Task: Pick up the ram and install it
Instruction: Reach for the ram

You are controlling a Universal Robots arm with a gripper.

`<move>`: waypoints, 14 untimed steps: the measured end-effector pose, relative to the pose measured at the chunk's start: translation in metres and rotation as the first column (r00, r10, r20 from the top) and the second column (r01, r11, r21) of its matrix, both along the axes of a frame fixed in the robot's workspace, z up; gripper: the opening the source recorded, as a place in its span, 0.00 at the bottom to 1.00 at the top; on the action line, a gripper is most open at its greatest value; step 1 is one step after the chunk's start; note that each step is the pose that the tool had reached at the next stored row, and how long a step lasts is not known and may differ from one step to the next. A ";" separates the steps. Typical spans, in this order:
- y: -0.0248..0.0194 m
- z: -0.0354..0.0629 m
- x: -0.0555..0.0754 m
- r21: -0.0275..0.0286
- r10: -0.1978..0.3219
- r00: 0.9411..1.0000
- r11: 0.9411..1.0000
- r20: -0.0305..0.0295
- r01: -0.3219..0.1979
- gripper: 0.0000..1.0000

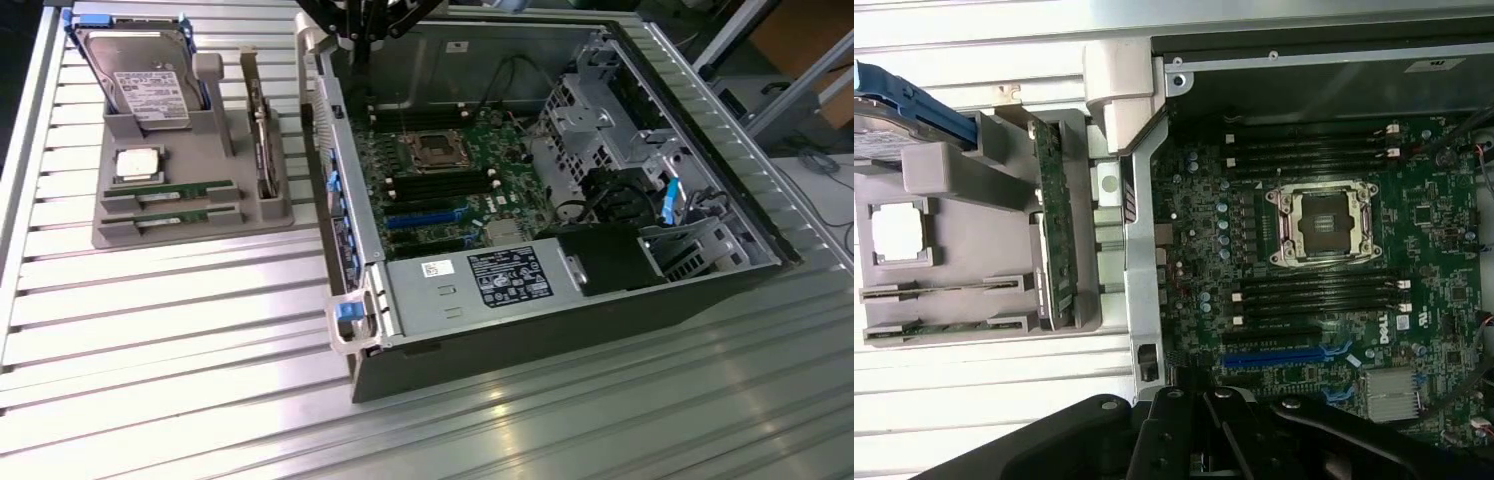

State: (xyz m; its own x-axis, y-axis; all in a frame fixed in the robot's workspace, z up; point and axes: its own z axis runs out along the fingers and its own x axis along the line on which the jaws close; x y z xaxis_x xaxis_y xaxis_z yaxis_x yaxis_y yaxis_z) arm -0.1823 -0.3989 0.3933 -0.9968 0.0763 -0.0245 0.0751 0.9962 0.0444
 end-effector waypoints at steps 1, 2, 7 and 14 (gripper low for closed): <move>0.0000 0.0000 -0.001 0.000 0.000 1.000 1.000 0.000 0.000 0.11; 0.0000 0.0000 -0.002 0.000 0.000 1.000 1.000 0.000 0.000 0.11; 0.0000 0.0000 -0.009 0.000 0.000 1.000 1.000 0.000 0.000 0.11; 0.0000 0.0000 -0.018 0.000 0.000 1.000 1.000 0.000 0.000 0.11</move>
